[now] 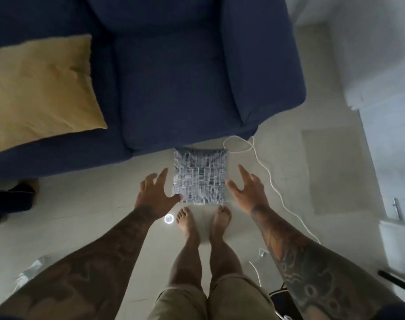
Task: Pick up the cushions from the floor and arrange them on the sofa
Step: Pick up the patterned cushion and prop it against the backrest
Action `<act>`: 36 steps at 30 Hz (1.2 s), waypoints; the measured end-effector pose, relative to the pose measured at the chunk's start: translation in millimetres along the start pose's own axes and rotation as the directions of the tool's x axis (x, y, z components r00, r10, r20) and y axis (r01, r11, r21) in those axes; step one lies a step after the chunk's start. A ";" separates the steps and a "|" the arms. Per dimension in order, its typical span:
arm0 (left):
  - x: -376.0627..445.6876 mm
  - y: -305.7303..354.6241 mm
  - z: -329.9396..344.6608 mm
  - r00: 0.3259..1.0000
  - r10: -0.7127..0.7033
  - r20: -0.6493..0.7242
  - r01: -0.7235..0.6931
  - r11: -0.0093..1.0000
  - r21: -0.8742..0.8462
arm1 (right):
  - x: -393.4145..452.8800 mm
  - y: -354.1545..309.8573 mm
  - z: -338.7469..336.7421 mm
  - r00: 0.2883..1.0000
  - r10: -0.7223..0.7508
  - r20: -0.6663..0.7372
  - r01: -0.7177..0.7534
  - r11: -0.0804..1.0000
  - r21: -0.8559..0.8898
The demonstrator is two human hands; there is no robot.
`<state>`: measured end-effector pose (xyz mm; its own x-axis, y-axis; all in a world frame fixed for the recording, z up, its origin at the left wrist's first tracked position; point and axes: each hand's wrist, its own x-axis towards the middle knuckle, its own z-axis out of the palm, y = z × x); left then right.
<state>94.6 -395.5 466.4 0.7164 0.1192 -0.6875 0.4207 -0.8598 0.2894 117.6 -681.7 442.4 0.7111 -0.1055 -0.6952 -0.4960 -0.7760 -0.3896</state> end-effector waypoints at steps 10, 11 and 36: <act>199.0 -64.4 141.7 0.989 0.087 0.119 -0.109 0.976 0.189 | 179.3 98.4 125.3 0.998 0.007 0.064 -0.001 0.996 -0.088; 217.9 -68.8 158.4 0.986 0.094 0.138 -0.121 0.972 0.203 | 196.7 109.3 138.4 0.997 0.011 0.074 -0.003 0.994 -0.107; 455.0 -148.7 368.2 0.983 -0.008 0.183 0.042 0.982 -0.183 | 427.1 178.0 334.2 0.982 0.041 0.184 -0.042 0.999 0.003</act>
<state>153.0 -396.2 -134.7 0.5990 0.0328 -0.8001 0.5449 -0.7488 0.3773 166.4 -657.0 -125.7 0.5865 -0.0214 -0.8097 -0.5273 -0.7689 -0.3616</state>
